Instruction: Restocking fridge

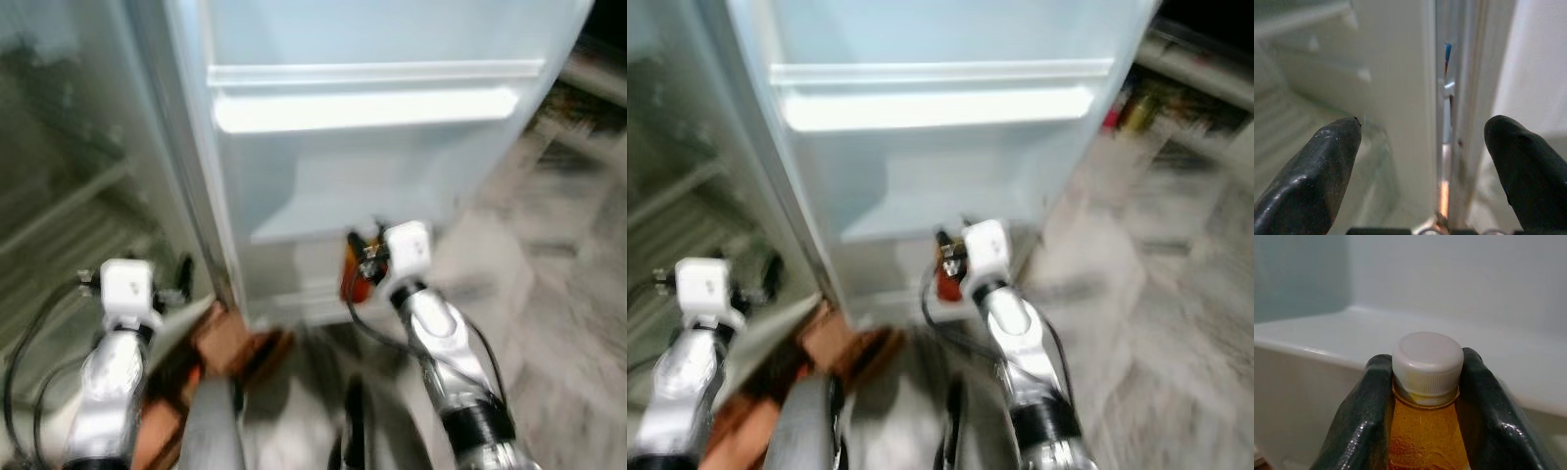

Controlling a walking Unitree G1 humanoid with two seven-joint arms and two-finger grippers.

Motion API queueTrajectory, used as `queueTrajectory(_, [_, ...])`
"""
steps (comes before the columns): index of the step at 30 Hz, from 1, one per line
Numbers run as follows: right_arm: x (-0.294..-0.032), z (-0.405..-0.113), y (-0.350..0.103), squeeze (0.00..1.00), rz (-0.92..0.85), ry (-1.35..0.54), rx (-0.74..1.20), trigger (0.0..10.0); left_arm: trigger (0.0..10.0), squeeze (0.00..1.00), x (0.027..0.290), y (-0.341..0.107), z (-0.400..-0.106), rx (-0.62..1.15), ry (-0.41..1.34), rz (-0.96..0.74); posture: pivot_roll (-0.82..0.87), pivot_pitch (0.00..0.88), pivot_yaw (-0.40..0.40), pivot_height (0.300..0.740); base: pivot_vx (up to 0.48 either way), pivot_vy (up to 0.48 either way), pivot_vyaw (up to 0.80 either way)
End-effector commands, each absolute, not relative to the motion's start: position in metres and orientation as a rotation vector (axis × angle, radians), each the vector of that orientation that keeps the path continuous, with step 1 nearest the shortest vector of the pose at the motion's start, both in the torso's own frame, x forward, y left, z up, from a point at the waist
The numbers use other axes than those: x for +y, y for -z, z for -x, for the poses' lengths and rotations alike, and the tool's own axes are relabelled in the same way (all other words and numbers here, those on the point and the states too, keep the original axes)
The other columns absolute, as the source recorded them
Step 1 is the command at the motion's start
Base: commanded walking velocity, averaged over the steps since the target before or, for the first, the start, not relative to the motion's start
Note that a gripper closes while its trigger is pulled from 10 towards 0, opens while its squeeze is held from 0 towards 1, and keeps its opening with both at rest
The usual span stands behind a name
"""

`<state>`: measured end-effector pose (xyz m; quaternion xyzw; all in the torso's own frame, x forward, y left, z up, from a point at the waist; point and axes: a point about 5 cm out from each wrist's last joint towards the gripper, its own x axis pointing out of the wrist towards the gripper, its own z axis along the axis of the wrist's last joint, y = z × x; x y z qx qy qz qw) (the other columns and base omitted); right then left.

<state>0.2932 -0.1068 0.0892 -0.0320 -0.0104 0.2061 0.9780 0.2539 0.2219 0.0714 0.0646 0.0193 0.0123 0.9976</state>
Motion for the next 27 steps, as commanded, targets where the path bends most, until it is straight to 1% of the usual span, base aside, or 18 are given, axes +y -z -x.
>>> queueTrajectory(1, [-0.118, -0.299, -0.099, 0.00, 0.083, -0.376, -0.056, 10.0, 10.0, 0.00, 0.211, -0.069, -0.253, 0.040, 0.008, -0.118, 0.07, 0.085, -0.050, 0.611, 0.000, 0.000, 0.00])
queueTrajectory(9, [-0.123, -0.302, -0.096, 0.00, 0.107, -0.358, -0.045, 10.0, 10.0, 0.00, 0.212, -0.072, -0.250, 0.040, 0.007, -0.123, 0.09, 0.112, -0.054, 0.611, 0.000, 0.000, 0.00])
queueTrajectory(16, [-0.120, -0.312, -0.095, 0.00, 0.126, -0.371, -0.038, 10.0, 10.0, 0.00, 0.220, -0.073, -0.232, 0.059, 0.003, -0.144, 0.14, 0.177, -0.055, 0.577, 0.000, 0.000, 0.00])
queueTrajectory(18, [-0.116, -0.317, -0.097, 0.00, 0.152, -0.385, -0.057, 10.0, 10.0, 0.00, 0.223, -0.075, -0.225, 0.065, -0.003, -0.155, 0.15, 0.191, -0.058, 0.563, 0.000, 0.000, 0.00])
queueTrajectory(19, [-0.116, -0.317, -0.097, 0.00, 0.152, -0.385, -0.057, 10.0, 10.0, 0.00, 0.223, -0.075, -0.225, 0.065, -0.003, -0.155, 0.15, 0.191, -0.058, 0.563, 0.000, 0.000, 0.00])
queueTrajectory(22, [-0.112, -0.324, -0.102, 0.00, 0.169, -0.399, -0.089, 10.0, 10.0, 0.00, 0.227, -0.076, -0.220, 0.072, -0.027, -0.166, 0.16, 0.201, -0.060, 0.563, 0.000, 0.000, 0.00])
queueTrajectory(27, [-0.113, -0.350, -0.125, 0.00, 0.198, -0.375, -0.162, 10.0, 10.0, 0.00, 0.231, -0.083, -0.209, 0.074, -0.037, -0.177, 0.23, 0.240, -0.068, 0.563, 0.000, 0.000, 0.00])
